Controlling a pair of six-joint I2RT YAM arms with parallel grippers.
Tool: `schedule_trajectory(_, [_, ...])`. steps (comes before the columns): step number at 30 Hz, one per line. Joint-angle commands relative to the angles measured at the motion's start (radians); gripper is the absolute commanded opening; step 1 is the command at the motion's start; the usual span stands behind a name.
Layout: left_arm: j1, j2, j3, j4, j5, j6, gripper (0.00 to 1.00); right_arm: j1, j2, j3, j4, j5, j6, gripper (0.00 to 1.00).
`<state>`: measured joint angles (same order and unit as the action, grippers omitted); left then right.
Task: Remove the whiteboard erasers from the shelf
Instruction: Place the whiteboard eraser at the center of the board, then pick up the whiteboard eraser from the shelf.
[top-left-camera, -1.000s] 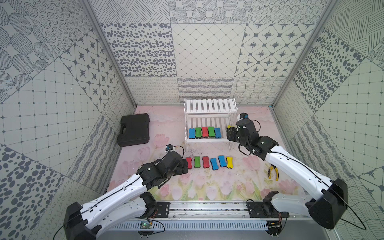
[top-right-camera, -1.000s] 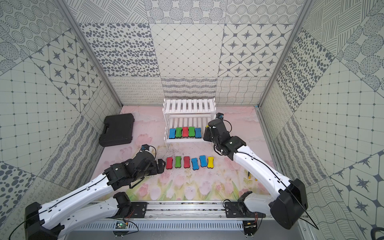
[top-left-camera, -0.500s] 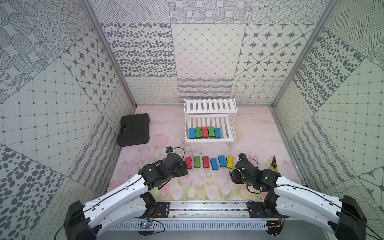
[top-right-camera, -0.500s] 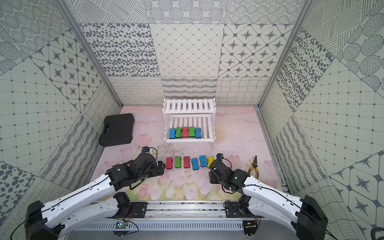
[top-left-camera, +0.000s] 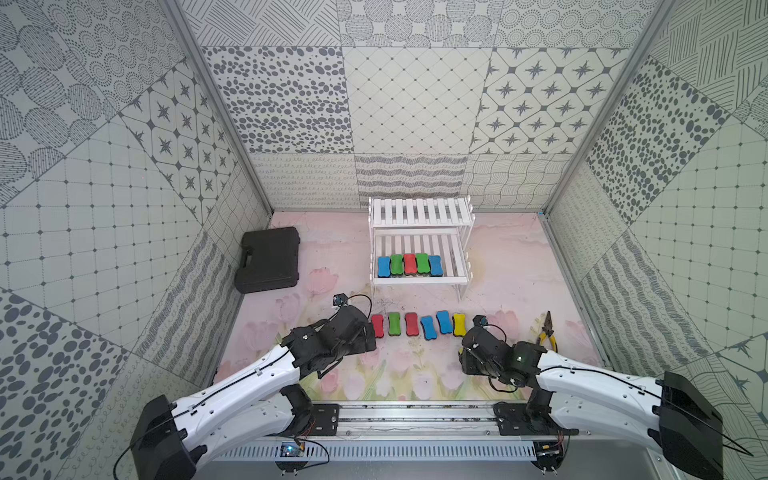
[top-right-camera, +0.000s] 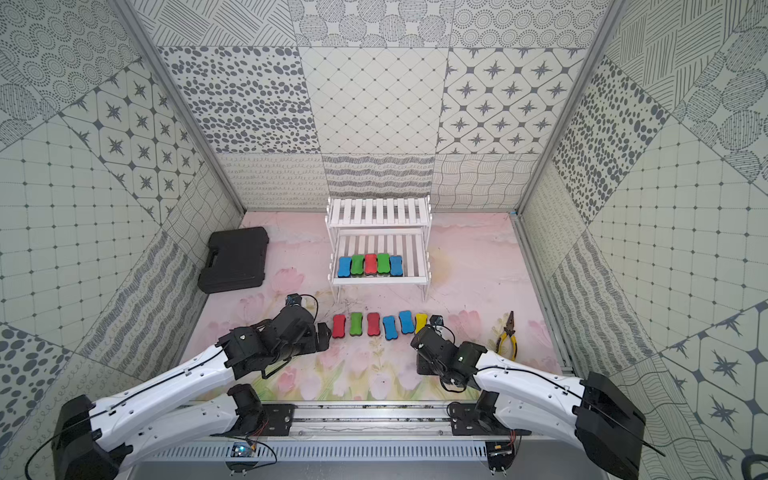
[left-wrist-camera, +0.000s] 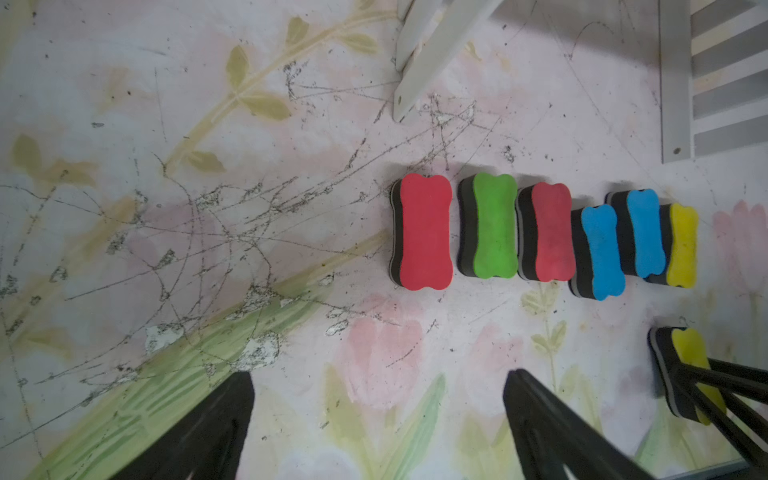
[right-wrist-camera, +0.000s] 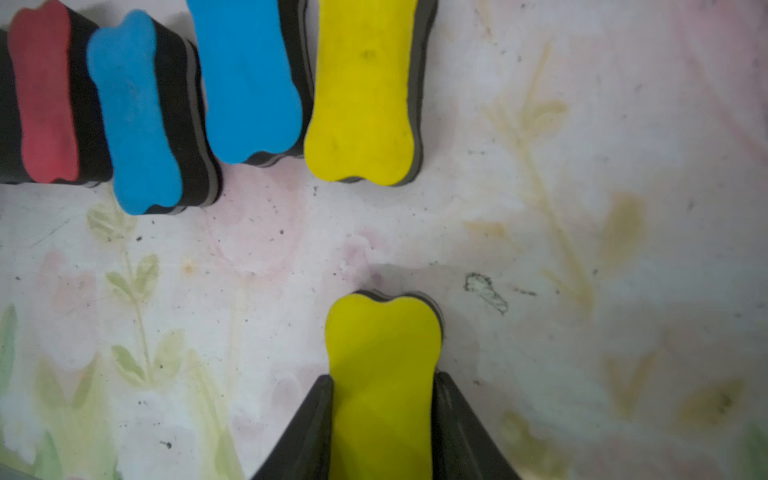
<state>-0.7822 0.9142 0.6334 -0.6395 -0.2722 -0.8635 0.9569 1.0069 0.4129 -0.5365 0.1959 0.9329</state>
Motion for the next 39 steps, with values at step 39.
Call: schedule_trajectory(39, [0.001, 0.06, 0.065, 0.067, 0.08, 0.036, 0.99, -0.216, -0.009, 0.505, -0.004, 0.0, -0.332, 0.56])
